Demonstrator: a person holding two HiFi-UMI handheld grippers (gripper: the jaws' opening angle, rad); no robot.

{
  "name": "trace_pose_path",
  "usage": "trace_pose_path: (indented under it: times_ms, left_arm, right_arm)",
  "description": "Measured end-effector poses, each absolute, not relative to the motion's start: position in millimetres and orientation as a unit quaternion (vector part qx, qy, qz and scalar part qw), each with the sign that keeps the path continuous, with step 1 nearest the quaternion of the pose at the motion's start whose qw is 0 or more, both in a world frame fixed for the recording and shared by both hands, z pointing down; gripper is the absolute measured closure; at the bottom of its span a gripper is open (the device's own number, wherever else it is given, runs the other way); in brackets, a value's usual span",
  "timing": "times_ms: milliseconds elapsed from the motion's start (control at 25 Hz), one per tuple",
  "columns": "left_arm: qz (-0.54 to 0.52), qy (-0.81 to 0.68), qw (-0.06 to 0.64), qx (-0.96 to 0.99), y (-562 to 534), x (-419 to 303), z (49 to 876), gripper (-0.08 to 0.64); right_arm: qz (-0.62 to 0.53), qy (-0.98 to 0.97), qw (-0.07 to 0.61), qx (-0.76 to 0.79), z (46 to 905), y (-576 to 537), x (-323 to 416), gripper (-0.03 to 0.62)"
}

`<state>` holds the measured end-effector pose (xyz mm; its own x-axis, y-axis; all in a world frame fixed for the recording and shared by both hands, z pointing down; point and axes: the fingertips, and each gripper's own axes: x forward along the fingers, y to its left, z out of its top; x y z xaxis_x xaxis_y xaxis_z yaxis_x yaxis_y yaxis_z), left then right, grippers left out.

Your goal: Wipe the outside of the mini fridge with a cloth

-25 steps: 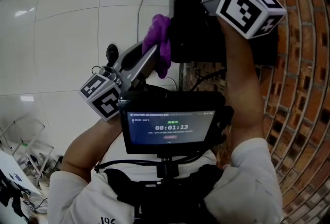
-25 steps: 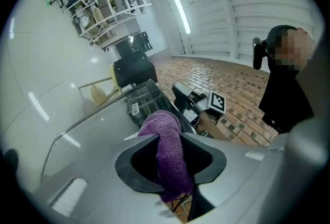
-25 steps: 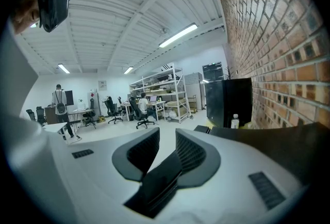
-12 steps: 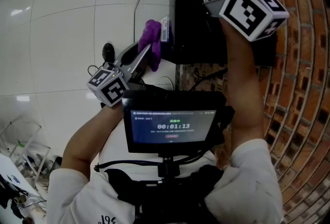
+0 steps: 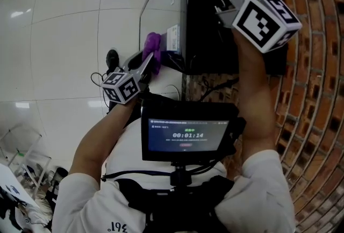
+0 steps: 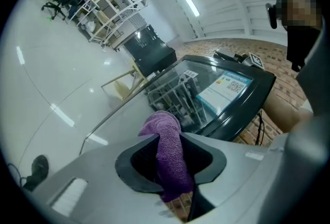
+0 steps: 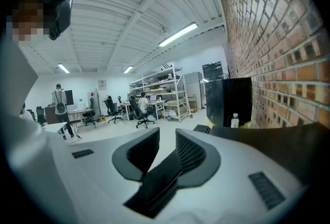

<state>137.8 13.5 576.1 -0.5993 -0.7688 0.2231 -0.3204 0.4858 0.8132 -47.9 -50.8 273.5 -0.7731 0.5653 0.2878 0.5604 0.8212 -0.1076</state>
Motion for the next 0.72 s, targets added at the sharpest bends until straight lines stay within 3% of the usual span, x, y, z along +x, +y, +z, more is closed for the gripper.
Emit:
trace_pose_path:
  times_ms: [720]
  left_arm:
    - [-0.297,-0.819,0.405,0.278,13.8,137.6,708.2,0.443]
  right_arm:
    - [0.008,-0.941,0.159,-0.300,278.8,-51.4,-50.6,0.502]
